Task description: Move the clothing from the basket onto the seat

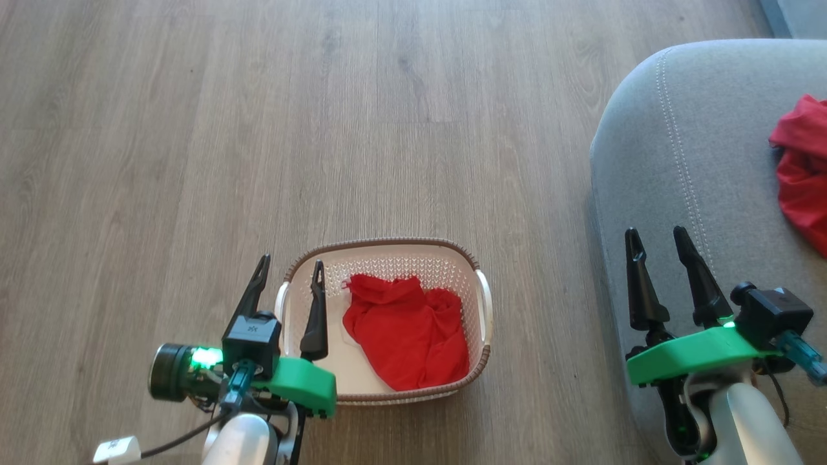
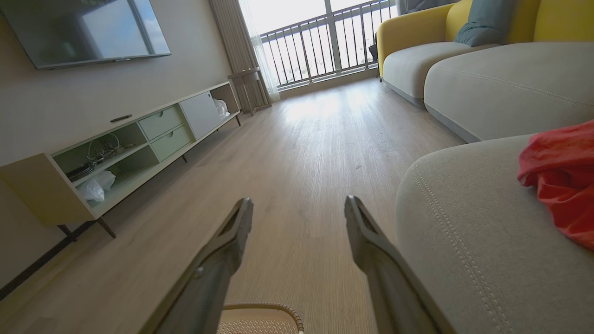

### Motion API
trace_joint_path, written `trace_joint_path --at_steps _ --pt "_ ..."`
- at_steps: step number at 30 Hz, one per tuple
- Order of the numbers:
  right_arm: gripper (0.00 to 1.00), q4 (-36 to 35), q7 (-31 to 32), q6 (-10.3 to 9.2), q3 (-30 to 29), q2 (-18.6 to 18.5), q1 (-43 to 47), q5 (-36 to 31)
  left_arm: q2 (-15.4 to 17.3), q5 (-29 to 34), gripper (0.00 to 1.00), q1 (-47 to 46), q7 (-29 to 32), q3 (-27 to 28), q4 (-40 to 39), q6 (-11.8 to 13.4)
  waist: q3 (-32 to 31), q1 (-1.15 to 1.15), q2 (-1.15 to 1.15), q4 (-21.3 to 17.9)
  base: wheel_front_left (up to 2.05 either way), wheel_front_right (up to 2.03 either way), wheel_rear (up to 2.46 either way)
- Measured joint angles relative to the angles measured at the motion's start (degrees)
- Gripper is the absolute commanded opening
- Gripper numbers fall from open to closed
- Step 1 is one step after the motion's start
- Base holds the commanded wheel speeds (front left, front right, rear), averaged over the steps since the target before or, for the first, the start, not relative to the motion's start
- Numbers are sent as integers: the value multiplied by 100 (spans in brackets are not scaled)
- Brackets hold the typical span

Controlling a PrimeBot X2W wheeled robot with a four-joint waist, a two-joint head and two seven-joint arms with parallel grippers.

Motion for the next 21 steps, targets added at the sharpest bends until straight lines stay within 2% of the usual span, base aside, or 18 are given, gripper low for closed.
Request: trace_joint_path --at_steps 10,21 --pt "100 85 0 0 -38 -1 -15 -4 0 0 100 -26 0 -11 13 -9 232 0 0 -32 0 0 0" --pt "100 123 0 0 -21 -10 -524 -283 -5 192 100 -761 1 -130 710 -312 1196 1 0 -232 0 0 0"
